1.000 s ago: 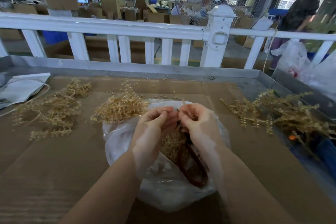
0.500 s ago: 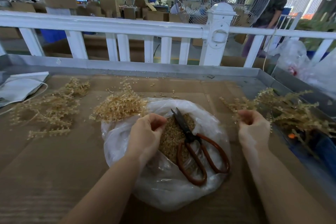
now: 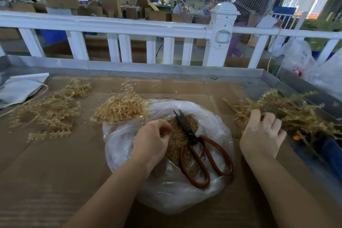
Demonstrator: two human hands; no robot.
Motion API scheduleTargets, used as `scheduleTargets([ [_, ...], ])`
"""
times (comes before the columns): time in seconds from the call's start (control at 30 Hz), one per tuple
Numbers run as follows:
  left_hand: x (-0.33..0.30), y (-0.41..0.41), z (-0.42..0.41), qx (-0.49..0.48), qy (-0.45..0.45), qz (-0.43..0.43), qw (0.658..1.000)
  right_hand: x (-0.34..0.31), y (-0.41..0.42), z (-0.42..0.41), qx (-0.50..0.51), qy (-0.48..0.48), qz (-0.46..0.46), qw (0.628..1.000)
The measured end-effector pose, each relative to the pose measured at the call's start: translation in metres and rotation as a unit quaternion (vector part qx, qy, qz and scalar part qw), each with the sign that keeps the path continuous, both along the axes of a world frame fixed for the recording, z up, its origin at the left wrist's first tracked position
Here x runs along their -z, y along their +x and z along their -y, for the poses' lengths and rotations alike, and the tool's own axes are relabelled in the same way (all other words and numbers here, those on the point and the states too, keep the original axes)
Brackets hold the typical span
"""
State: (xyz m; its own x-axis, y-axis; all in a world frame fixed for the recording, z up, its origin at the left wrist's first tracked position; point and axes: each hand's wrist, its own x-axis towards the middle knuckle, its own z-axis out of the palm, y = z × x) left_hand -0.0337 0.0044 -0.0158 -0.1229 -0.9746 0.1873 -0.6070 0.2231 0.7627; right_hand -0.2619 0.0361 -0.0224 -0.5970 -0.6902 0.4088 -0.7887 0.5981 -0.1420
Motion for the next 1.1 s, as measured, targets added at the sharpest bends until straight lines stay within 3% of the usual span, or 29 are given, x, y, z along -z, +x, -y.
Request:
scheduleTargets([
  [0.3,0.0,-0.001,0.0,0.002,-0.022,0.056,0.998,0.002,-0.001,-0.002,-0.088,0.09,-0.042,0.991],
  [0.5,0.0,0.001,0.003,-0.017,-0.054,0.035,0.998,-0.004,0.0,-0.002,-0.125,0.12,0.0,0.985],
  [0.6,-0.001,0.007,0.008,-0.045,-0.078,0.021,0.996,-0.004,0.007,-0.005,-0.125,0.084,0.002,0.989],
  [0.8,0.0,0.015,0.021,-0.095,-0.113,0.065,0.987,-0.011,0.047,-0.008,-0.211,-0.11,-0.036,0.971],
  [0.93,-0.004,0.019,0.032,-0.14,-0.115,0.11,0.977,-0.016,0.07,-0.007,-0.279,-0.071,0.004,0.958],
  [1.1,-0.017,0.023,0.055,-0.158,-0.061,0.167,0.971,-0.012,0.076,-0.006,-0.269,-0.027,0.013,0.963],
])
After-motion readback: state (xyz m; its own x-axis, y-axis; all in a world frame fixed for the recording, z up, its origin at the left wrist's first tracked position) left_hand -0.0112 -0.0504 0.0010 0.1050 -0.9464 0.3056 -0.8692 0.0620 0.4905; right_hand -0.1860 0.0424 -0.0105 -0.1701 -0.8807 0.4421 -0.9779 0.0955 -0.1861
